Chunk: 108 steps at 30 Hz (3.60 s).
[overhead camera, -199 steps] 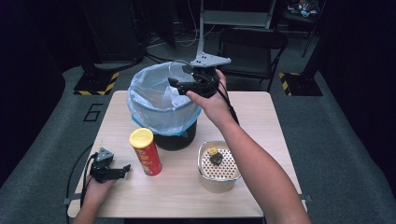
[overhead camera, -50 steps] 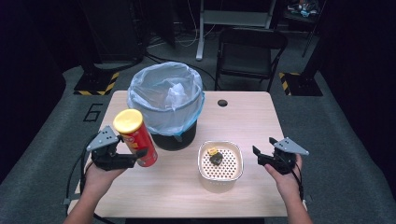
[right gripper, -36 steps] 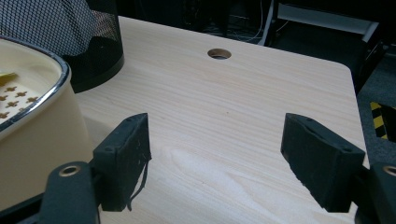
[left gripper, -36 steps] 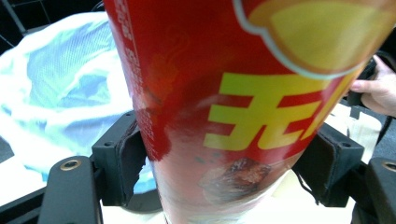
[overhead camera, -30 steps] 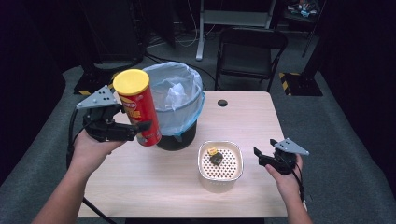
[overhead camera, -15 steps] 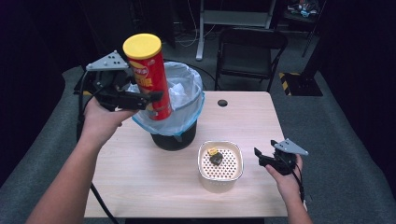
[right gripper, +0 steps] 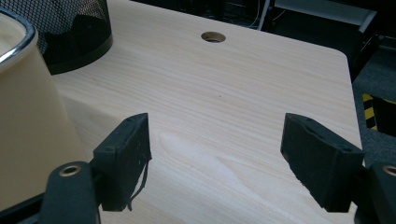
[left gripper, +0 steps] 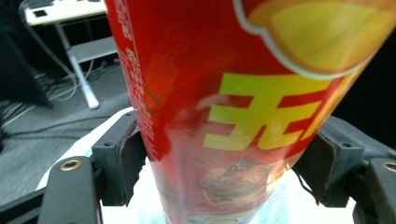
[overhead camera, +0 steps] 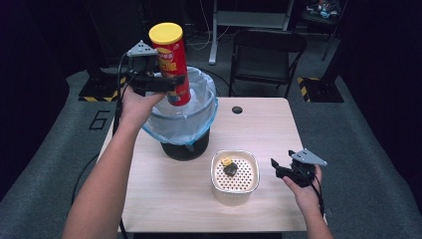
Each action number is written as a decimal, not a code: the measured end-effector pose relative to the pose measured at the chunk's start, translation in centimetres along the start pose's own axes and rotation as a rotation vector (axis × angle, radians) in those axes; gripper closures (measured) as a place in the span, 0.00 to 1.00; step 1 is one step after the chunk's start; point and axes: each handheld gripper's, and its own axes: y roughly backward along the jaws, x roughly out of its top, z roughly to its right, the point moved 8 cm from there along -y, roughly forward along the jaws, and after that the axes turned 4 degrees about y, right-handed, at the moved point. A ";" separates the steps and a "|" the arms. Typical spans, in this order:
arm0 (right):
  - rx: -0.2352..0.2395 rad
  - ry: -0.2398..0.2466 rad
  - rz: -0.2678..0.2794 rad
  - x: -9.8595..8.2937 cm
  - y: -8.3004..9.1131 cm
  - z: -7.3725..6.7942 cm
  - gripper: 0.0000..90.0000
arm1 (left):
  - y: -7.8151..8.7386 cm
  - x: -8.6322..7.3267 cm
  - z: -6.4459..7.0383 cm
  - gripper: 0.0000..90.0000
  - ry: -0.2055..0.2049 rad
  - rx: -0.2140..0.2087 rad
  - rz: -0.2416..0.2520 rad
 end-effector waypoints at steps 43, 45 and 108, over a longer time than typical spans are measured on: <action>0.007 -0.018 0.009 0.3 -0.2 0.1 0.26 | 6.4 -7.2 -2.8 0.13 0.082 -0.021 -0.017; 0.010 -0.018 0.008 0.3 -0.3 0.1 0.26 | 7.7 -8.3 -3.1 0.13 0.095 -0.022 -0.019; -0.017 0.009 -0.207 -6.3 -3.4 1.2 0.26 | 4.2 -37.9 -10.3 0.13 0.177 0.250 -0.267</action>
